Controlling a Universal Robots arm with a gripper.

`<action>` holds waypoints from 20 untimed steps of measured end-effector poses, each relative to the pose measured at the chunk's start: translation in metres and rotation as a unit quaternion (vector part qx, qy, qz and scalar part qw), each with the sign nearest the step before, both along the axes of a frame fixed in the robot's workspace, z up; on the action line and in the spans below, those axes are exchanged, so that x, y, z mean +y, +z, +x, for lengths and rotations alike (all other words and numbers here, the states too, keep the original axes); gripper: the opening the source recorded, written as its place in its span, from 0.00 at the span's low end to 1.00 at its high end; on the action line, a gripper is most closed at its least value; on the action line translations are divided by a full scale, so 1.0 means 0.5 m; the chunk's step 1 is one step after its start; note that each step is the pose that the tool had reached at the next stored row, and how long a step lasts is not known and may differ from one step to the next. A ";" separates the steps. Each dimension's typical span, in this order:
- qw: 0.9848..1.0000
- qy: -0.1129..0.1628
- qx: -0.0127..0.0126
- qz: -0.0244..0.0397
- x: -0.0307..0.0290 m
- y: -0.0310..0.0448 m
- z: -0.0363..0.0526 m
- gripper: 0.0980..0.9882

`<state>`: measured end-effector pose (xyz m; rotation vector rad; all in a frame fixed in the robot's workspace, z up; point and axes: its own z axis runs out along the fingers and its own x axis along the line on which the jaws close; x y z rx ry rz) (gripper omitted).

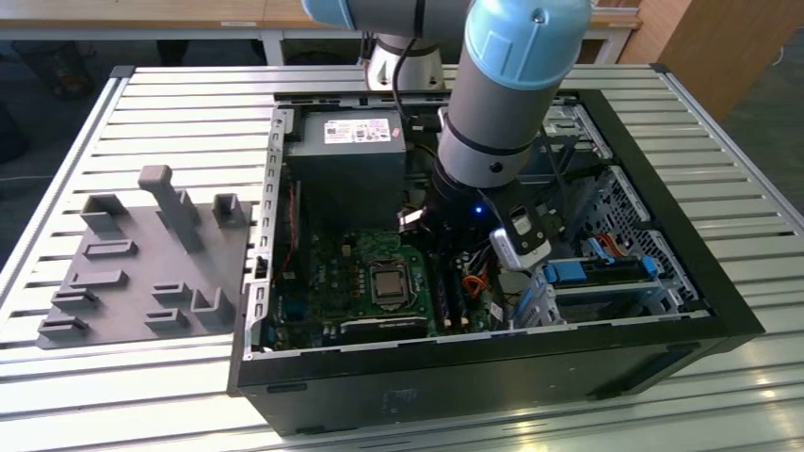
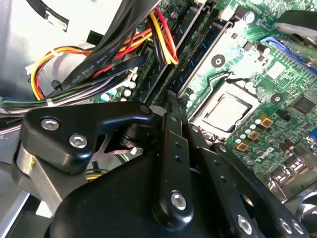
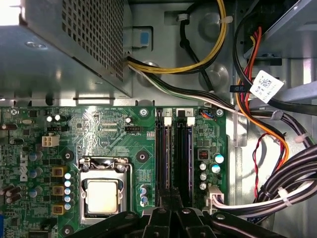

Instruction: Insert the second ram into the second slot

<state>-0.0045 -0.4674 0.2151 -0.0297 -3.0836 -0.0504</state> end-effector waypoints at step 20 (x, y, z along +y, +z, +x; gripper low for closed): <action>1.000 0.000 0.000 0.001 0.000 0.046 0.000 0.01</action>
